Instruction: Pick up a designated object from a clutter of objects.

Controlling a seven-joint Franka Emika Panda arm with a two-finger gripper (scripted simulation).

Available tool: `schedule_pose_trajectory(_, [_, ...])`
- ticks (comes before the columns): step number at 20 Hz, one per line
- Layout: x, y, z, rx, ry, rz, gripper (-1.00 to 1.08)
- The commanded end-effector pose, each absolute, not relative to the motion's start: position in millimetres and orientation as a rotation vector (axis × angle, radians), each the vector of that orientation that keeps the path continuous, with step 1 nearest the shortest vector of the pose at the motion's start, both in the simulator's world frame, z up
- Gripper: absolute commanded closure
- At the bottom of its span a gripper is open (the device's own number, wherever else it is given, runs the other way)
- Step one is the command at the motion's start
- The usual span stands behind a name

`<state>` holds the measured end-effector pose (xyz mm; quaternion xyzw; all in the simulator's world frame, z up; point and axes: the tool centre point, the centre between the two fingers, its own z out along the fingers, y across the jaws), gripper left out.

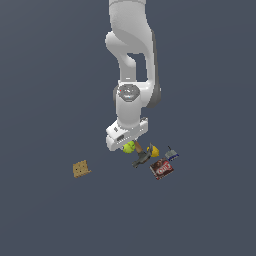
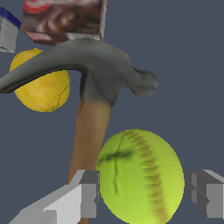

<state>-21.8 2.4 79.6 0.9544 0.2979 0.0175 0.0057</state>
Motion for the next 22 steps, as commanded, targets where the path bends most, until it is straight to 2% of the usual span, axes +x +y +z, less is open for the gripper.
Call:
schedule_pose_trajectory(1, [-25, 12, 91, 2.987, 0.935, 0.055, 1.08])
schedule_pose_trajectory(9, [-44, 52, 145, 2.988, 0.934, 0.044, 1.08])
schedule_pose_trajectory(22, [-81, 141, 265, 2.991, 0.933, 0.02, 1.08])
